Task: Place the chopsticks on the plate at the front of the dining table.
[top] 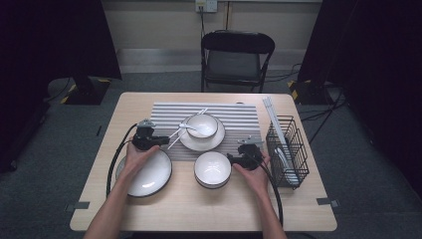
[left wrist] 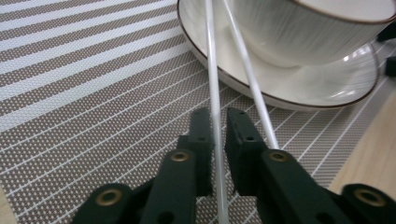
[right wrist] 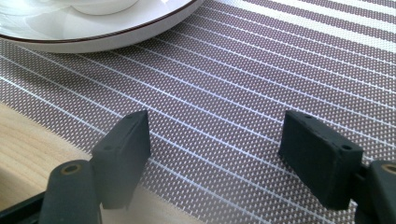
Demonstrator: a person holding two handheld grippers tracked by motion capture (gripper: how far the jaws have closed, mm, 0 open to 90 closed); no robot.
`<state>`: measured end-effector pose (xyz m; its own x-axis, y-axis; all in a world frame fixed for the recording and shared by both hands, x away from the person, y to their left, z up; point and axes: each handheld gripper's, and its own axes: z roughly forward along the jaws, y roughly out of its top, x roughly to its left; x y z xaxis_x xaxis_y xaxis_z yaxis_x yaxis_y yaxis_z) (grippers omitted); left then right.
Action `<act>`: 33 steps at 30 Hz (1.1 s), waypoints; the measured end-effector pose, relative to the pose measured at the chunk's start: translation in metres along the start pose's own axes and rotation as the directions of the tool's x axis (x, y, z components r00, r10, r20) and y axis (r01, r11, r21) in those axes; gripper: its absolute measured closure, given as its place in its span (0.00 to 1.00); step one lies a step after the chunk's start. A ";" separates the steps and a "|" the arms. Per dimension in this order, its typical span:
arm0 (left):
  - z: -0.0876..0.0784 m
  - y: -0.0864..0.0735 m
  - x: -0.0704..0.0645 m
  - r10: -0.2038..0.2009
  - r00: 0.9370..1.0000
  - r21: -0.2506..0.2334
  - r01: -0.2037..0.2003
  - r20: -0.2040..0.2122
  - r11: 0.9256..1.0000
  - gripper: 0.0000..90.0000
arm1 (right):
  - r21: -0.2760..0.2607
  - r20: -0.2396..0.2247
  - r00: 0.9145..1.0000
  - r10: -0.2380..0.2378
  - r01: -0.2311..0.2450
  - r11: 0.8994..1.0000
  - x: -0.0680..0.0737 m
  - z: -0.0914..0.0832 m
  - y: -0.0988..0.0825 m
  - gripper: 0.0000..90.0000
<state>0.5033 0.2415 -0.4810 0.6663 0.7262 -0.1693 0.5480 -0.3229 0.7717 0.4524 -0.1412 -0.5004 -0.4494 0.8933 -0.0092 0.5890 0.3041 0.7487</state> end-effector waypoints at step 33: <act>-0.027 0.001 0.007 -0.021 1.000 -0.055 0.021 0.001 0.998 0.81 | 0.000 0.006 1.000 0.006 -0.006 1.000 0.001 0.000 0.000 0.27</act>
<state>0.4942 0.2626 -0.4650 0.6551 0.7324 -0.1859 0.5334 -0.2740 0.8002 0.4520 -0.1403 -0.5004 -0.4415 0.8972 -0.0085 0.5918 0.2983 0.7488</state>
